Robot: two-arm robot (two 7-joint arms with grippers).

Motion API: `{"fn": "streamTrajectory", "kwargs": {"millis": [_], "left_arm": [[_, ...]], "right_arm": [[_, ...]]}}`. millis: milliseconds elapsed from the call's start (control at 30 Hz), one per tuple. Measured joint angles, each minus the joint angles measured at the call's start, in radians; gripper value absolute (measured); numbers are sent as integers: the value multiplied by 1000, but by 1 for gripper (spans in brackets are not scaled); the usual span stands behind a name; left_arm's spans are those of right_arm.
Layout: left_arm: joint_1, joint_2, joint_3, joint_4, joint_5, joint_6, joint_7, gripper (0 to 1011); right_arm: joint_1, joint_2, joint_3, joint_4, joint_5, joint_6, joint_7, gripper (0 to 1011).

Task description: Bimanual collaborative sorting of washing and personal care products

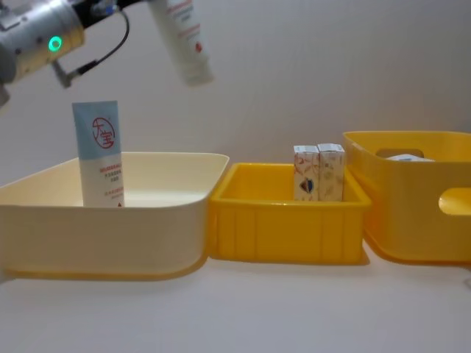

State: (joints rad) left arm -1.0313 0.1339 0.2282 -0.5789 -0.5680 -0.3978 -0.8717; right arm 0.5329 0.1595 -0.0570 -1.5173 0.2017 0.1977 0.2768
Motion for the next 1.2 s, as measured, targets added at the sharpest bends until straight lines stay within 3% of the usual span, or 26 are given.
{"fn": "streamTrajectory", "kwargs": {"millis": [267, 600, 933, 1200], "left_arm": [[-68, -40, -13, 49, -46, 23, -93, 177], [-80, -49, 10, 12, -44, 66, -108, 178], [-56, -36, 56, -74, 0, 119, -68, 178], [-30, -21, 83, -128, 28, 147, -30, 177]], "right_arm": [[37, 22, -13, 33, 52, -6, 99, 1001], [73, 52, -32, 72, 106, -7, 210, 1001], [79, 82, -71, 91, 76, -47, 225, 1001], [99, 114, -124, 133, 25, -139, 261, 1001]]}}
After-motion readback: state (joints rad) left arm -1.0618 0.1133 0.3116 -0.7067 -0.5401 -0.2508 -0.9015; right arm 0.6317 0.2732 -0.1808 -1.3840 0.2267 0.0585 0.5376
